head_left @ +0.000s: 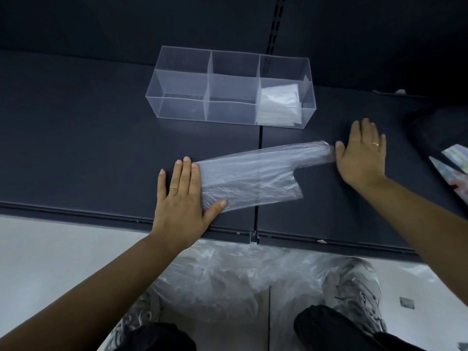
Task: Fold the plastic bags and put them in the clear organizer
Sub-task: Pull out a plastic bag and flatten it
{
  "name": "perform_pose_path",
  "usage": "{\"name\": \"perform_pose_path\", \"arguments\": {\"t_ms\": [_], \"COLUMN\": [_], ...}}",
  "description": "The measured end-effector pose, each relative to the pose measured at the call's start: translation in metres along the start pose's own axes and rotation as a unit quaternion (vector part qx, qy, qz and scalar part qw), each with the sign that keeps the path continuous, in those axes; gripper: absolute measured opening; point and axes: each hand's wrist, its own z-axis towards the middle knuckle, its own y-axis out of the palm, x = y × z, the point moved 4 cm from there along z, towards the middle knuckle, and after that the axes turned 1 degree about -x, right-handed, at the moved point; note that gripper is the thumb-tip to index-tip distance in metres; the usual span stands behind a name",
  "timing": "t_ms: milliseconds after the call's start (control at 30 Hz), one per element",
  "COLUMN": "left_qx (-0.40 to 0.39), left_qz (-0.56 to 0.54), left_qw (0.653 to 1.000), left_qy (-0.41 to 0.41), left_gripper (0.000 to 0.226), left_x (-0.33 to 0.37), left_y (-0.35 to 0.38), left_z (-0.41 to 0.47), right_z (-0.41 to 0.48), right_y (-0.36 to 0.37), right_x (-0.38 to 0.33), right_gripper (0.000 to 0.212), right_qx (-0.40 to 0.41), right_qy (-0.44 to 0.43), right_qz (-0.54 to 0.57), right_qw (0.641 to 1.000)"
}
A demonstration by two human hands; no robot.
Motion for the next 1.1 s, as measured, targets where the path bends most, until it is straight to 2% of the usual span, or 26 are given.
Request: {"name": "perform_pose_path", "arguments": {"t_ms": [67, 100, 167, 200, 267, 333, 467, 567, 733, 833, 867, 967, 1000, 1033, 1100], "left_qx": [0.038, 0.057, 0.067, 0.056, 0.015, -0.016, -0.012, 0.012, 0.102, 0.153, 0.163, 0.163, 0.158, 0.153, 0.144], "left_qz": [-0.019, -0.039, -0.086, -0.101, -0.108, -0.120, -0.134, -0.155, -0.160, -0.176, -0.182, -0.188, -0.187, -0.188, -0.190], "left_qw": [0.999, 0.995, 0.981, 0.973, 0.969, 0.971, 0.975, 0.975, 0.971, 0.960, 0.958, 0.957, 0.958, 0.959, 0.959], "left_qy": [0.027, 0.065, 0.163, 0.199, 0.222, 0.207, 0.177, 0.160, 0.142, 0.152, 0.152, 0.149, 0.149, 0.150, 0.151], "left_gripper": [0.091, 0.084, 0.072, 0.069, 0.072, 0.079, 0.081, 0.080, 0.051, 0.029, 0.025, 0.030, 0.033, 0.032, 0.026], "left_x": [0.004, 0.009, 0.024, 0.031, 0.039, 0.037, 0.029, 0.028, 0.023, 0.021, 0.020, 0.016, 0.016, 0.016, 0.016], "left_y": [-0.008, -0.013, -0.015, -0.014, -0.009, -0.002, 0.004, 0.000, -0.012, -0.018, -0.020, -0.027, -0.028, -0.029, -0.030], "left_z": [-0.002, -0.004, -0.011, -0.014, -0.018, -0.019, -0.016, -0.014, -0.010, -0.009, -0.010, -0.015, -0.017, -0.020, -0.023], "right_z": [-0.021, -0.036, -0.073, -0.088, -0.104, -0.104, -0.097, -0.088, -0.073, -0.073, -0.074, -0.085, -0.091, -0.096, -0.098], "right_y": [-0.016, -0.021, -0.022, -0.019, -0.014, -0.013, -0.018, -0.016, -0.029, -0.036, -0.038, -0.039, -0.036, -0.032, -0.026], "right_x": [-0.032, -0.052, -0.082, -0.090, -0.087, -0.073, -0.059, -0.064, -0.066, -0.065, -0.066, -0.076, -0.082, -0.088, -0.094], "right_gripper": [0.051, 0.044, 0.034, 0.034, 0.037, 0.032, 0.011, 0.005, 0.012, 0.006, 0.012, 0.082, 0.091, 0.089, 0.067], "right_qx": [0.067, 0.058, -0.016, -0.056, -0.096, -0.096, -0.050, -0.068, -0.160, -0.190, -0.190, -0.185, -0.172, -0.152, -0.103], "right_qy": [-0.113, -0.193, -0.318, -0.343, -0.337, -0.306, -0.294, -0.301, -0.260, -0.260, -0.262, -0.318, -0.340, -0.349, -0.323], "right_qz": [0.072, 0.117, 0.147, 0.142, 0.133, 0.133, 0.138, 0.124, 0.246, 0.243, 0.234, 0.151, 0.114, 0.095, 0.127], "right_qw": [0.989, 0.973, 0.937, 0.927, 0.927, 0.938, 0.944, 0.943, 0.920, 0.915, 0.917, 0.918, 0.917, 0.920, 0.932]}}
